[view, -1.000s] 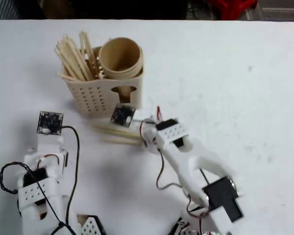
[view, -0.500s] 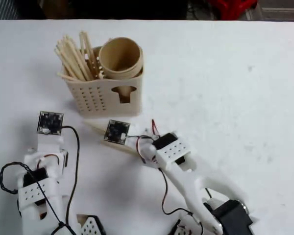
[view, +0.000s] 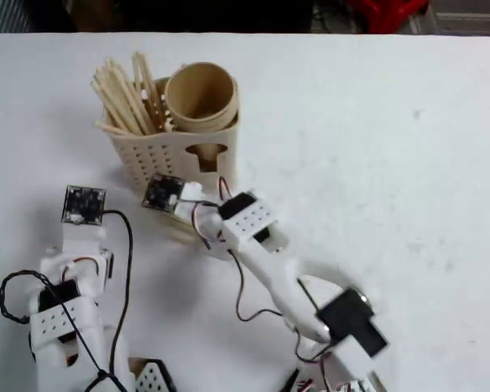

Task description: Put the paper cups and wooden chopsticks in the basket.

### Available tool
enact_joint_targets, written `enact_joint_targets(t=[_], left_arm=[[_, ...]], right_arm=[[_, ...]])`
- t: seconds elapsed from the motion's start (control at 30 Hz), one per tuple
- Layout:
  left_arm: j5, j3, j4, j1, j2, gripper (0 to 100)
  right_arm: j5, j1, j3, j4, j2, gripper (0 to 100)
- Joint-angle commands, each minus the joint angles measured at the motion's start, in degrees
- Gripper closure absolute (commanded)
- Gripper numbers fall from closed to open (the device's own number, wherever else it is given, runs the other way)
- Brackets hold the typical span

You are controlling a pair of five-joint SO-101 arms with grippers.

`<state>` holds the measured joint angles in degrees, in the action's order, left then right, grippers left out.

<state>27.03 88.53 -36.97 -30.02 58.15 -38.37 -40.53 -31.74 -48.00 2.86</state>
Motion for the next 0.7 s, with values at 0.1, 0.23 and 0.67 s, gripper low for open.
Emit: enact_joint_targets(t=[0.1, 0.23, 0.67], left_arm=[[-0.53, -0.35, 0.88, 0.57, 1.1, 83], [-0.53, -0.35, 0.88, 0.57, 1.1, 83], [-0.53, -0.35, 0.88, 0.57, 1.1, 83]], right_arm=[[0.79, 1.98, 2.55, 2.51, 2.95, 83.7], [0.79, 2.51, 2.46, 2.59, 4.18, 87.6], [4.22, 2.51, 1.58, -0.48, -2.77, 98.2]])
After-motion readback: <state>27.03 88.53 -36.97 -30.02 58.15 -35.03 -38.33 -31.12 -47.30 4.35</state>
